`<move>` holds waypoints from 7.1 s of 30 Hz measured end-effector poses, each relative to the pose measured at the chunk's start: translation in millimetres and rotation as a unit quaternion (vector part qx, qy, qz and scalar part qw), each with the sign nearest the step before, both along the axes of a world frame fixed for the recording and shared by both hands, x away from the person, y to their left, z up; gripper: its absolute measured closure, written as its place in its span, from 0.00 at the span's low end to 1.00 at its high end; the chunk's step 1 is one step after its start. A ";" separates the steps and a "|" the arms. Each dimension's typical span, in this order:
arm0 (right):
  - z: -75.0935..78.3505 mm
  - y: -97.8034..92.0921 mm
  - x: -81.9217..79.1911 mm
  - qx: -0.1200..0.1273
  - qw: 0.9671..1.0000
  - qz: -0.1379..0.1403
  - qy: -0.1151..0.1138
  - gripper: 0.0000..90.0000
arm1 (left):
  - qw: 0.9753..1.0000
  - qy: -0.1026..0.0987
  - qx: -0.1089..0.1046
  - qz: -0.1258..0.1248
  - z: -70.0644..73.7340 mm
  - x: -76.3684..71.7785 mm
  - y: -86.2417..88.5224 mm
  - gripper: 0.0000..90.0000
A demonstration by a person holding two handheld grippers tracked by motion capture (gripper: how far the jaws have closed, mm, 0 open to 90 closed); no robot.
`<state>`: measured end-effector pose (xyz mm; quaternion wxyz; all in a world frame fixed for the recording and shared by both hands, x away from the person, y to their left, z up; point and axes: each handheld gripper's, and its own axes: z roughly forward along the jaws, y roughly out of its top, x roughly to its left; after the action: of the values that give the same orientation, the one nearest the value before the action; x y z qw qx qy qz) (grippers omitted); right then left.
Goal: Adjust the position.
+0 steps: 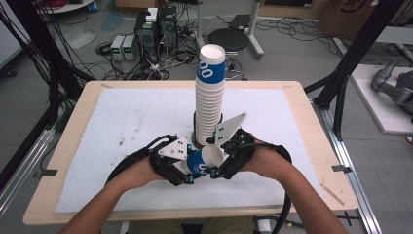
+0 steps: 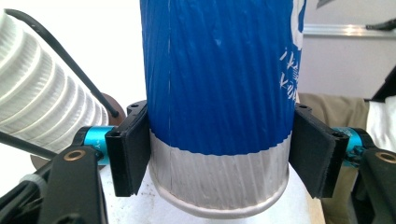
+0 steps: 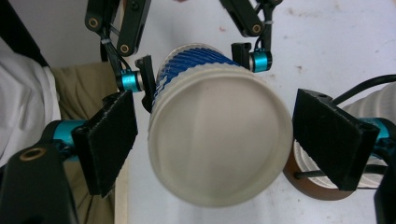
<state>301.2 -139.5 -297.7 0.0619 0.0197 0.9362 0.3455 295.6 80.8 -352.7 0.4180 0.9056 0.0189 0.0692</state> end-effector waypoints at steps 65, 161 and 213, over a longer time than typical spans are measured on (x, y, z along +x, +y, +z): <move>-49.7 -56.4 1.2 0.141 0.988 -0.034 0.057 0.34 | 0.964 0.060 -0.256 0.030 -37.6 -0.7 36.9 0.19; -34.8 -11.9 -11.1 -0.030 0.997 -0.018 -0.062 0.23 | 0.998 0.034 -0.013 0.045 11.5 2.9 -0.6 0.33; -63.6 -11.5 -7.6 -0.032 0.999 -0.024 -0.015 0.31 | 0.996 0.038 -0.069 0.044 18.5 2.2 5.3 0.22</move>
<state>293.6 -151.0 -361.3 0.0851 0.0349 0.9449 0.3142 297.8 86.1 -334.2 0.4747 0.8751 0.0789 0.0515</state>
